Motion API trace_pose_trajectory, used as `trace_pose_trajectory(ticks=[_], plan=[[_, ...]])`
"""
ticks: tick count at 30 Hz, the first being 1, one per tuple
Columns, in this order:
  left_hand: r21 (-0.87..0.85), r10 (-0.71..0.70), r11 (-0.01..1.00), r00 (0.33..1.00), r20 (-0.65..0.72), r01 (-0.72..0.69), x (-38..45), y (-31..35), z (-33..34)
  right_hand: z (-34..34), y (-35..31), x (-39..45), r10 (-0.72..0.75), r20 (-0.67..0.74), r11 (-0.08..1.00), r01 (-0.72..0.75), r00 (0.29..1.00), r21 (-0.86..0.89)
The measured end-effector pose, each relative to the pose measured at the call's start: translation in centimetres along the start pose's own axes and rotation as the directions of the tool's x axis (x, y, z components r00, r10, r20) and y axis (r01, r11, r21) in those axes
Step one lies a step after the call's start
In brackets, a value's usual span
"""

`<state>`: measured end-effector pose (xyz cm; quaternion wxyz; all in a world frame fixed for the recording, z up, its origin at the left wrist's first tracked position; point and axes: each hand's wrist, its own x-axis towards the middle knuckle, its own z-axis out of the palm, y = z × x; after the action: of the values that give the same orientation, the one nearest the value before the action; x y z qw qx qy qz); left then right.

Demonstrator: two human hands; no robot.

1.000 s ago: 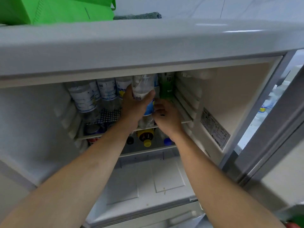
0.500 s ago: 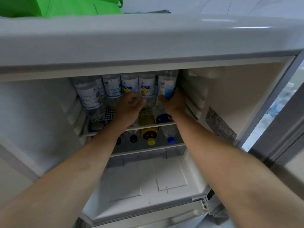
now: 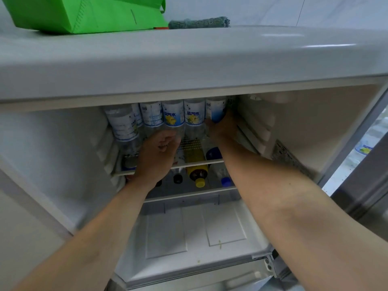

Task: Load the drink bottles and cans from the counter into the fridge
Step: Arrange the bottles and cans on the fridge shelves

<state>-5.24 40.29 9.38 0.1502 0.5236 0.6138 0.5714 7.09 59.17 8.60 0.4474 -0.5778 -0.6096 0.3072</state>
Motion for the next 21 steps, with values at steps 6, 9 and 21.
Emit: trace_pose_trajectory(ticks=[6,9,21], plan=[[-0.036,-0.010,0.999,1.000,-0.019,0.009,-0.9,-0.1,0.7,-1.1,0.4,-1.7,-0.033,0.011,0.997,0.032,0.999,0.063],[-0.078,-0.031,0.997,0.998,-0.048,0.028,-1.4,-0.1,1.8,-2.0,0.4,-3.3,-0.085,-0.003,0.993,0.085,0.996,0.081],[-0.359,-0.006,0.930,0.977,-0.214,-0.073,-8.0,2.5,7.9,-8.8,3.5,-15.8,-0.174,-0.135,0.961,0.198,0.975,0.194]])
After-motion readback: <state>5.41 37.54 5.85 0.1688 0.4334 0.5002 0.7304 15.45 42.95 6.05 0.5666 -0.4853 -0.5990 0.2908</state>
